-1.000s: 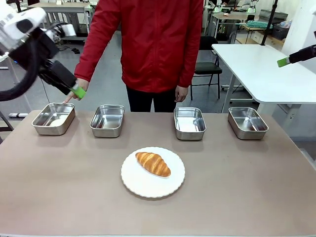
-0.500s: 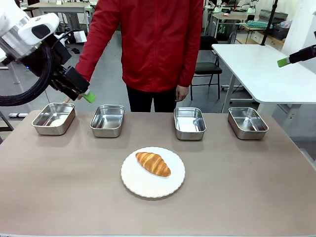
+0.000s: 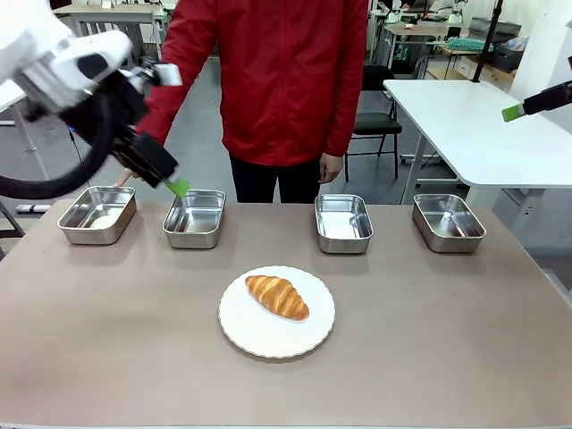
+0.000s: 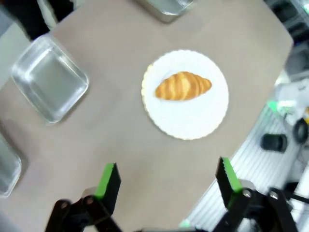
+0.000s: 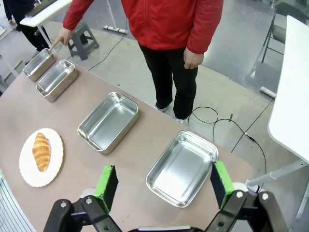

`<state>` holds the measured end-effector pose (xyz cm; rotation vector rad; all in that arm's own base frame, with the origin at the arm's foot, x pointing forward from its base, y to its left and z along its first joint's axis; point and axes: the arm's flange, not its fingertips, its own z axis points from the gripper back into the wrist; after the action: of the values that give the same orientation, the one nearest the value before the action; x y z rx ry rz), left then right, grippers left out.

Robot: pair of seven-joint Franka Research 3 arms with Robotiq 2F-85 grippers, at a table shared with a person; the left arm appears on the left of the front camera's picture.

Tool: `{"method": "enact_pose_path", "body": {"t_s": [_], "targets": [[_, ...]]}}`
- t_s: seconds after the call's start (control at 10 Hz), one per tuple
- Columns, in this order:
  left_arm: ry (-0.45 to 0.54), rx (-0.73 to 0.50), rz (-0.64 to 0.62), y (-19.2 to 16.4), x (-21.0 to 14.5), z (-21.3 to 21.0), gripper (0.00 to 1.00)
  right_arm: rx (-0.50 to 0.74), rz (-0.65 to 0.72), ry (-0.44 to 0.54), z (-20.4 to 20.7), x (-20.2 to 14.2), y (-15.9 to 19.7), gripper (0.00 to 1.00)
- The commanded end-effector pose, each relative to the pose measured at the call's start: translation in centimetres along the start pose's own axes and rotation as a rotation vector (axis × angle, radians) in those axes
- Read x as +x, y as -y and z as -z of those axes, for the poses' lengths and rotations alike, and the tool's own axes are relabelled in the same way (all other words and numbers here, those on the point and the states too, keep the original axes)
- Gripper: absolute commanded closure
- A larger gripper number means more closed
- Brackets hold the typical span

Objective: Place the bread in the container.
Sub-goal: Place the Butter Roll into the Airtight Container indicated by the human.

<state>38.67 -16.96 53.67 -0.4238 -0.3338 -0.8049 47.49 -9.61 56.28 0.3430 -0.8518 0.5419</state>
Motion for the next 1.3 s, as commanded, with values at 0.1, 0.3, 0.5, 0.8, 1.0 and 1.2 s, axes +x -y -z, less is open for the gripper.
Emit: {"method": "enact_pose_path", "body": {"t_s": [0.1,0.3,0.5,0.8,1.0,1.2], "targets": [[-0.187,-0.181,0.465,1.8,4.6,6.9,0.00,0.009,0.002,0.013,-0.1,-0.1,0.0,0.00],[-0.315,-0.273,0.711,3.1,6.3,11.7,0.00,0.009,0.002,0.013,-0.1,-0.1,0.0,0.00],[-0.247,-0.258,0.561,5.0,4.9,11.7,0.00,0.009,0.002,0.013,-0.1,-0.1,0.0,0.00],[-0.283,-0.289,0.625,4.4,6.0,14.0,0.00,0.009,0.002,0.013,-0.1,-0.1,0.0,0.00],[-0.182,-0.266,0.809,3.1,4.6,16.3,0.00,0.009,0.002,0.013,-0.1,-0.1,0.0,0.00],[-0.174,-0.247,0.964,3.4,3.9,17.7,0.00,0.009,0.002,0.013,-0.1,-0.1,0.0,0.00]]}}
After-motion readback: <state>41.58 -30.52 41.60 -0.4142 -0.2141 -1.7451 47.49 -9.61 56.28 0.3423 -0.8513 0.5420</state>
